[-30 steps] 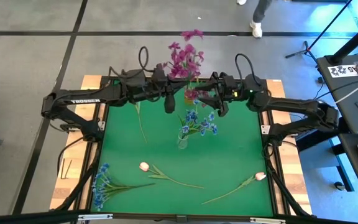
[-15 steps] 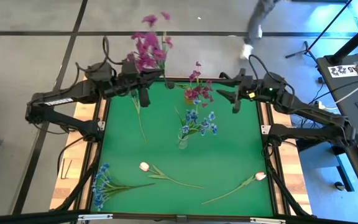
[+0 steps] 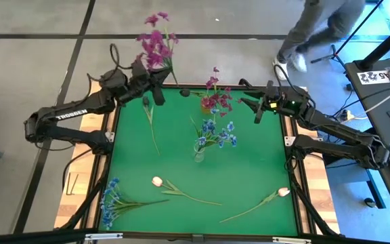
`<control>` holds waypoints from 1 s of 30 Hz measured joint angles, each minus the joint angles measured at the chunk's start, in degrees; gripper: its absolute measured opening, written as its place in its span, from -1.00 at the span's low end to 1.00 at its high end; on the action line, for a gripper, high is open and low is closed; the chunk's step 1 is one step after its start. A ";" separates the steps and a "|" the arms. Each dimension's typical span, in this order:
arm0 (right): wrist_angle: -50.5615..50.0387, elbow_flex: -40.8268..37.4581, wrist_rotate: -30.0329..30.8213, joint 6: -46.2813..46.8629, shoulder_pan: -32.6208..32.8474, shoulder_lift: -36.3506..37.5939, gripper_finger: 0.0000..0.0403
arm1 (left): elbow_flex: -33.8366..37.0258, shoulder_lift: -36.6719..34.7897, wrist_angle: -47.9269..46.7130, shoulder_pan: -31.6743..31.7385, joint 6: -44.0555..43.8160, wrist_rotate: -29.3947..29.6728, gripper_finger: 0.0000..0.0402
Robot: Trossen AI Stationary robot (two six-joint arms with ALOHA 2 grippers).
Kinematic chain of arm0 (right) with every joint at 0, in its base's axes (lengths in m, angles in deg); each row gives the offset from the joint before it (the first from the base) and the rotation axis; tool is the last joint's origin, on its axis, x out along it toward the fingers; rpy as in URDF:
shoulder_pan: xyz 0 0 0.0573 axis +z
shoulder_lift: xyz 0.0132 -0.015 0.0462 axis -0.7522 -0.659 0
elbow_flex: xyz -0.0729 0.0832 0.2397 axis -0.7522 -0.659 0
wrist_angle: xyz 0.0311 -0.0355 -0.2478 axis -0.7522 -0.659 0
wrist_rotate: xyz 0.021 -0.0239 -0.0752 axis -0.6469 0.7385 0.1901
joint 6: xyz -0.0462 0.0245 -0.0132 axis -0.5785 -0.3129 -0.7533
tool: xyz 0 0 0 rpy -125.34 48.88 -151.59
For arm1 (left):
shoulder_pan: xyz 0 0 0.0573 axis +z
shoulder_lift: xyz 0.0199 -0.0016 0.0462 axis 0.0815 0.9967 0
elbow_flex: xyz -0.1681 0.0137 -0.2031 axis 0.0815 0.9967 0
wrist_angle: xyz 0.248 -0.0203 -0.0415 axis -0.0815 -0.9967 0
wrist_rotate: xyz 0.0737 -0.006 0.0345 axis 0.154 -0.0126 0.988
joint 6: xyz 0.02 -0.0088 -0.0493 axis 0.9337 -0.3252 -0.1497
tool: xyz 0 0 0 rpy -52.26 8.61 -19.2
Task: Sort flowers into vase by color
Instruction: Put the purple flowers into the yellow vase
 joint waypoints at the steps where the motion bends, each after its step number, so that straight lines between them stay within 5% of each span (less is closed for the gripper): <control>1: -0.14 -0.16 0.00 0.11 -0.21 0.00 -0.20 | 0.45 0.02 -0.17 1.53 -0.65 -0.27 -1.00; 12: -1.18 -0.16 0.57 -1.64 -0.19 -0.22 -0.20 | 5.63 7.61 11.02 15.83 -8.32 -16.66 -1.00; 30: -2.97 -0.15 0.44 -3.17 -0.19 -0.26 -0.20 | 5.88 32.01 41.02 15.68 -12.95 -24.47 -1.00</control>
